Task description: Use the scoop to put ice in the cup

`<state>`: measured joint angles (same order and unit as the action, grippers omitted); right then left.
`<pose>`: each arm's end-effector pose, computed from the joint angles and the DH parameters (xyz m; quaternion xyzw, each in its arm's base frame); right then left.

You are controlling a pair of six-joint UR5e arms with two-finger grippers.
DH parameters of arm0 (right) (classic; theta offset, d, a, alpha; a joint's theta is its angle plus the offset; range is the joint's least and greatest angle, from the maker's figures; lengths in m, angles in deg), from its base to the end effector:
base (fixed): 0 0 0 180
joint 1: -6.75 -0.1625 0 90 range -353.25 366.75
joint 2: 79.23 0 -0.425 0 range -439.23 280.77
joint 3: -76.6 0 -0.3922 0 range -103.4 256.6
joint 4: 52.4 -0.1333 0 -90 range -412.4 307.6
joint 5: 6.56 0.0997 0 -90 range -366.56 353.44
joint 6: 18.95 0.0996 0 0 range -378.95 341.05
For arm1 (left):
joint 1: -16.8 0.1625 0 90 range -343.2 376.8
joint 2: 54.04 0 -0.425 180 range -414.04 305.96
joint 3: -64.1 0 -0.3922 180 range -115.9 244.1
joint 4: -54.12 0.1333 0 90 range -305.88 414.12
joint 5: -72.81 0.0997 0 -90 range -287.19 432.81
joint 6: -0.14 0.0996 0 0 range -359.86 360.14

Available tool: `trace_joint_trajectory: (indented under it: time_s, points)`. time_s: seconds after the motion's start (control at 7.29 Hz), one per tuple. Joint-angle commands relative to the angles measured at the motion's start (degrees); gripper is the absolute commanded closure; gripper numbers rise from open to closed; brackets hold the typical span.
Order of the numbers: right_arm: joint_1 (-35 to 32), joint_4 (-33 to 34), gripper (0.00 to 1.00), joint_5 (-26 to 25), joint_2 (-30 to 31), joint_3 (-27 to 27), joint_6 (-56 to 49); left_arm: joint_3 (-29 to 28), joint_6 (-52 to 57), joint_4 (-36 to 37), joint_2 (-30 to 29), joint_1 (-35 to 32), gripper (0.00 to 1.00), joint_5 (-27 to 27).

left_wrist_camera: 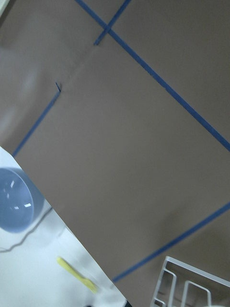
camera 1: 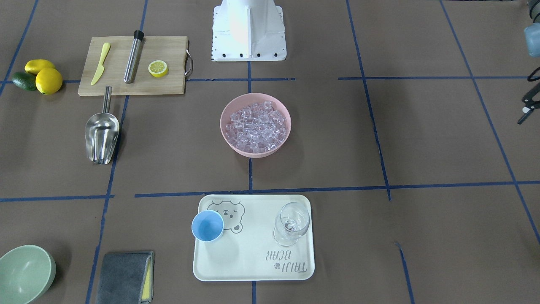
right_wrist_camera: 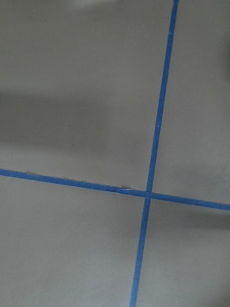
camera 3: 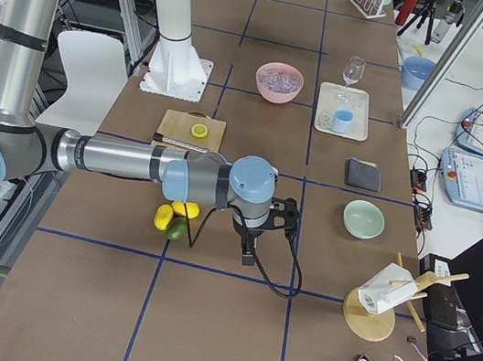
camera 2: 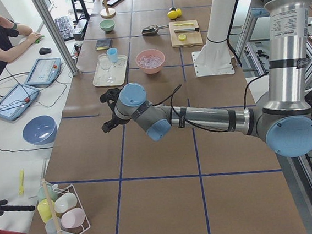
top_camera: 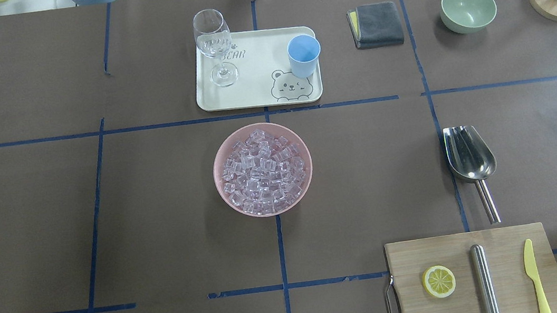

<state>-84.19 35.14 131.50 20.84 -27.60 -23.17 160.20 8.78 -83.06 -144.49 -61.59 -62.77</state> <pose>0.0662 -0.4225 0.6074 0.0707 -0.4038 -0.0495 0.9108 0.0414 -0.5103 0.5036 0.4075 0.3562 0.3169 0.7789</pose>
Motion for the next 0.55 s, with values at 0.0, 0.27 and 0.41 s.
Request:
trace_joint_trajectory:
  time_s: [0.0, 0.27, 0.41]
  points:
    - [0.06, 0.0, 0.0, 0.11, -0.05, -0.04, 0.01, -0.3, -1.42, -12.44, -0.69, 7.17, 0.0, -0.03]
    - [-0.03, 0.0, 0.0, 0.11, -0.05, -0.04, 0.01, -0.56, -5.44, -12.59, -6.03, 16.99, 0.0, -0.03]
    - [-0.03, 0.0, 0.0, 0.02, -0.05, -0.39, 0.01, -1.26, -6.87, -12.76, -8.06, 21.13, 0.0, 0.41]
